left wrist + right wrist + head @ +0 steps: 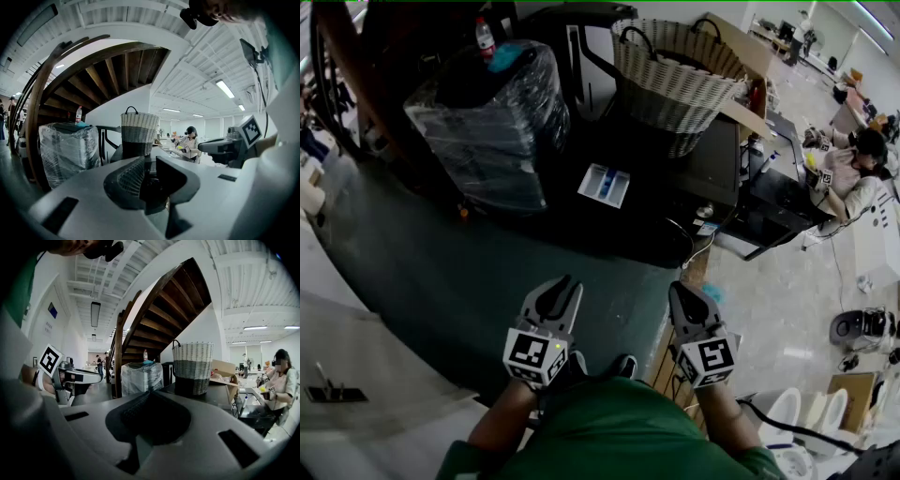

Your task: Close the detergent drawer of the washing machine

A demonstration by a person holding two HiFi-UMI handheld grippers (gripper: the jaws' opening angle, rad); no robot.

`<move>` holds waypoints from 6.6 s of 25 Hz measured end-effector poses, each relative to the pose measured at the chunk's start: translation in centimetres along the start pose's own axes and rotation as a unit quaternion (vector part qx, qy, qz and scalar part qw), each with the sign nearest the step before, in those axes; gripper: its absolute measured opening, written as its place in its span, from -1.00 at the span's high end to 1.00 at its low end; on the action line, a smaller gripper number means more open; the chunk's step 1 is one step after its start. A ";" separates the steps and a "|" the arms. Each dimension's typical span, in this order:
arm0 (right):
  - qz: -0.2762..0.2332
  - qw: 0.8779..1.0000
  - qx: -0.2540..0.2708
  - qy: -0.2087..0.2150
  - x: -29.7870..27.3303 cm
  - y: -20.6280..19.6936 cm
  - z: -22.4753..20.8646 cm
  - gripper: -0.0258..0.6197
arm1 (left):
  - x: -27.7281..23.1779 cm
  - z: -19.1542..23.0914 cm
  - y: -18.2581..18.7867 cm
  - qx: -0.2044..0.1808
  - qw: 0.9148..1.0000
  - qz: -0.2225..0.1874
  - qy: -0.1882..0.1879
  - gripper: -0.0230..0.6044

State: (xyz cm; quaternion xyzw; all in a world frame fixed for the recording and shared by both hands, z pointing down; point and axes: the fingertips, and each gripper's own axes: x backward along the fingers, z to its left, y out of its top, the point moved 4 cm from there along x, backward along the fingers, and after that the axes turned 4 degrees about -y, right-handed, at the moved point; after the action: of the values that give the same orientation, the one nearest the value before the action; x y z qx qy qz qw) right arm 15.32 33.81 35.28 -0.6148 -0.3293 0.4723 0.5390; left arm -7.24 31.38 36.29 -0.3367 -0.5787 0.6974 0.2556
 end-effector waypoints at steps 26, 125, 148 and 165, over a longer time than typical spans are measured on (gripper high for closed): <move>0.029 0.998 0.006 -0.052 -3.6 1.0 9.5 0.84 | 5.7 10.1 -3.7 0.023 1.000 -0.004 -0.018 0.64; 0.144 0.989 -0.010 -0.015 -39.3 0.4 -17.0 0.84 | -35.0 22.2 -18.2 0.111 0.933 0.343 0.018 0.23; 0.165 0.986 -0.019 -0.028 -38.0 -1.4 -21.0 0.84 | -39.7 23.8 -17.0 0.076 0.945 0.318 0.015 0.25; 0.177 0.983 -0.024 -0.041 -40.6 -0.9 -22.4 0.84 | -45.4 25.6 -15.8 0.083 0.953 0.293 0.005 0.25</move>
State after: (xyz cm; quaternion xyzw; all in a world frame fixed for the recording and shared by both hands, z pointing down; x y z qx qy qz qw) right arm 22.68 -10.98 44.75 -0.6561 -0.2487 0.5770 0.4180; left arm 1.79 -15.63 62.32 -0.4726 -0.3938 0.7853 0.0703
